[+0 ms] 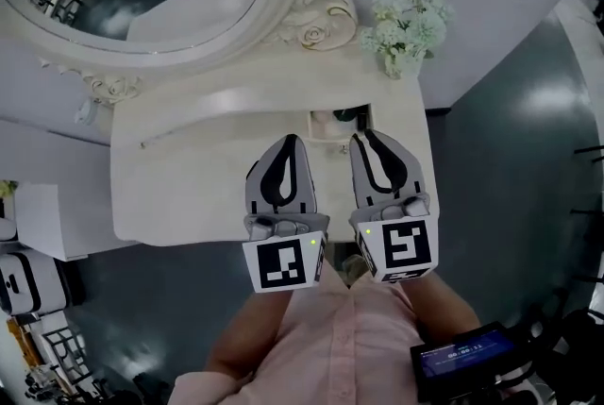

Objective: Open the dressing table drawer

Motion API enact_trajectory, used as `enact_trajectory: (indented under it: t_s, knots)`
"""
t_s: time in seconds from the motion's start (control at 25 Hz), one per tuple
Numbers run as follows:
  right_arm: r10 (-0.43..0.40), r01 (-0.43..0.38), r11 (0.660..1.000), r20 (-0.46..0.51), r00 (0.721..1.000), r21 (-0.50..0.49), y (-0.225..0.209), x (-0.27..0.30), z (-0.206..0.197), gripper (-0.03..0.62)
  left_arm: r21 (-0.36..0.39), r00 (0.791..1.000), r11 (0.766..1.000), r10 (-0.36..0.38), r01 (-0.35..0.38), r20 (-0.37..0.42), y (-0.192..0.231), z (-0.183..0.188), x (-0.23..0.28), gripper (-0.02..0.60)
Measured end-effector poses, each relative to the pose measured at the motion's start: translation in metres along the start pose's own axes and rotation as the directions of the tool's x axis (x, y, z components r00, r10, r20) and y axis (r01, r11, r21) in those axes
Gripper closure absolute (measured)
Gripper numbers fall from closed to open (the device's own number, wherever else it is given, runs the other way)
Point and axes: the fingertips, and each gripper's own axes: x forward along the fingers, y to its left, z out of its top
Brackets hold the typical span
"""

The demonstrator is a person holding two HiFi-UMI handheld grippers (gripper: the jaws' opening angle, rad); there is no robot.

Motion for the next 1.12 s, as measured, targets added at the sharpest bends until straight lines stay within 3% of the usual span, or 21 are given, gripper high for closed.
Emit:
enact_trajectory:
  t_s: [0.32, 1.12]
  knots:
    - [0.017, -0.013, 0.999, 0.106, 0.994, -0.042, 0.002, -0.013, 0.044, 0.569, 0.027, 0.997, 1.0, -0.002, 0.0, 0.071, -0.008, 0.036, -0.001, 0.574]
    - [0.066, -0.055, 0.995, 0.141, 0.988, -0.081, 0.006, -0.003, 0.052, 0.576, 0.033, 0.996, 0.999, 0.024, -0.027, 0.086, -0.006, 0.039, 0.006, 0.574]
